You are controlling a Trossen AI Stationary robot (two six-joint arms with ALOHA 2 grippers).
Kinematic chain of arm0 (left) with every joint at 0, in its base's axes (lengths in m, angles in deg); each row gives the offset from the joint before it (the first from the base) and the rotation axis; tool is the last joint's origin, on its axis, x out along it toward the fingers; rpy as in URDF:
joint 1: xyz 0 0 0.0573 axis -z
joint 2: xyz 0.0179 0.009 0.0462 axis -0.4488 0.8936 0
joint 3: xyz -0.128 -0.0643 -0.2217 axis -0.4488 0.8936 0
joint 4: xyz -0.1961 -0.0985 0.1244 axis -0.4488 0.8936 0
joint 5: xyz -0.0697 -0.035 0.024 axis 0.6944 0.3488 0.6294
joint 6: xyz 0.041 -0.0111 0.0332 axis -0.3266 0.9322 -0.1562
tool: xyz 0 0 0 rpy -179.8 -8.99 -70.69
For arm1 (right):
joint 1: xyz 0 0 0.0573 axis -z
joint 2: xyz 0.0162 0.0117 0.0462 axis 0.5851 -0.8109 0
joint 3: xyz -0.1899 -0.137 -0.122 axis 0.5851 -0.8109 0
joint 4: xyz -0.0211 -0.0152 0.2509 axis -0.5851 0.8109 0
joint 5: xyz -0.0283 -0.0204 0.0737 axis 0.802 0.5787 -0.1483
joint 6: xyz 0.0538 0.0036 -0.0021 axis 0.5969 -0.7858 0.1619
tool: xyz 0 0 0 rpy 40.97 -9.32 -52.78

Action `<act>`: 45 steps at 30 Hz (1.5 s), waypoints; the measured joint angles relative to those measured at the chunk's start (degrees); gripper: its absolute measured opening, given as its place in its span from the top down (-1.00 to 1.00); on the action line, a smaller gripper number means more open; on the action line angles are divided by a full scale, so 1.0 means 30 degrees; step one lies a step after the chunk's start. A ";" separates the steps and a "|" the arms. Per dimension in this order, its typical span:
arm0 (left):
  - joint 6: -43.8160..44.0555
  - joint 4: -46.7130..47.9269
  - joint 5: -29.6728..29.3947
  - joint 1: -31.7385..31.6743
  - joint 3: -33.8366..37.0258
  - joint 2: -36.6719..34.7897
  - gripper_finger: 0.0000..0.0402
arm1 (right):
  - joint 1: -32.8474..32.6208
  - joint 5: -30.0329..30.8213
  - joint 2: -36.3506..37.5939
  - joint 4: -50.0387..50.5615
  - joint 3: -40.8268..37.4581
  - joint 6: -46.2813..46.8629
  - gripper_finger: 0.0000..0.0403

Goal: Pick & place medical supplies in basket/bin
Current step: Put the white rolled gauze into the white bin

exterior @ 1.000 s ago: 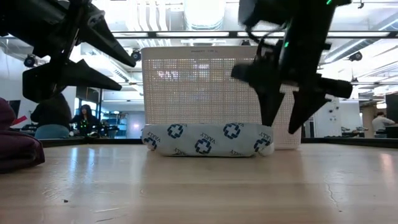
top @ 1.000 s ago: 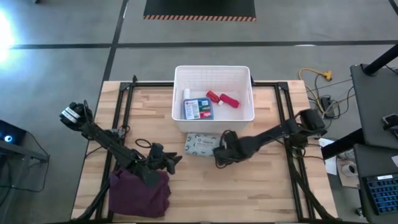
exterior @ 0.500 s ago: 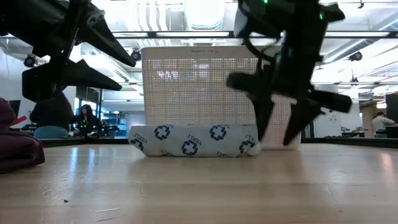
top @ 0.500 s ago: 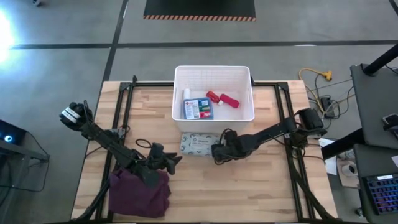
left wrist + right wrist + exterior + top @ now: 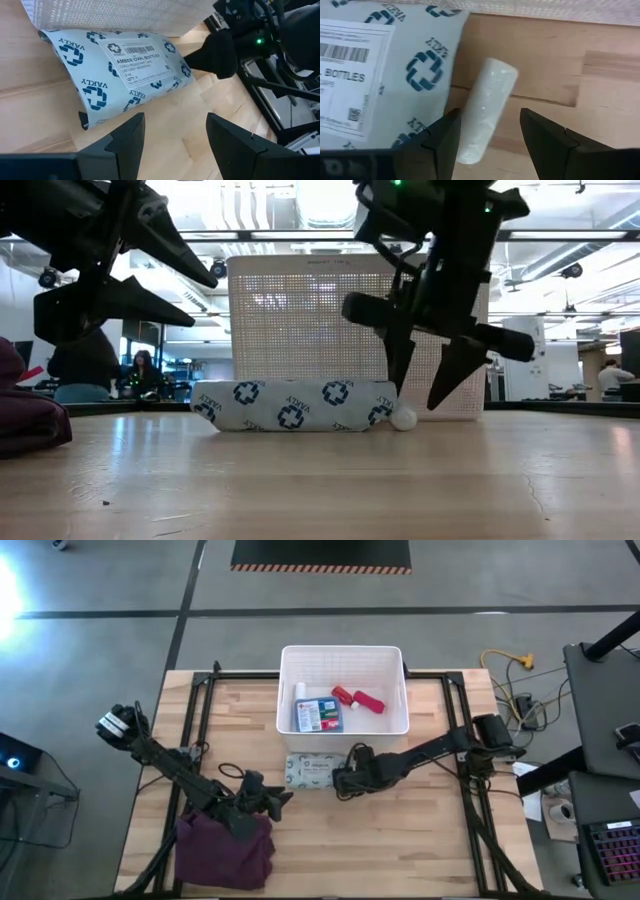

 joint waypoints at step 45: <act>-0.1224 -0.0547 0.0406 0.0401 0.0000 0.0007 0.03 | 0.1867 0.4488 0.5505 0.1929 0.8786 -1.6214 0.61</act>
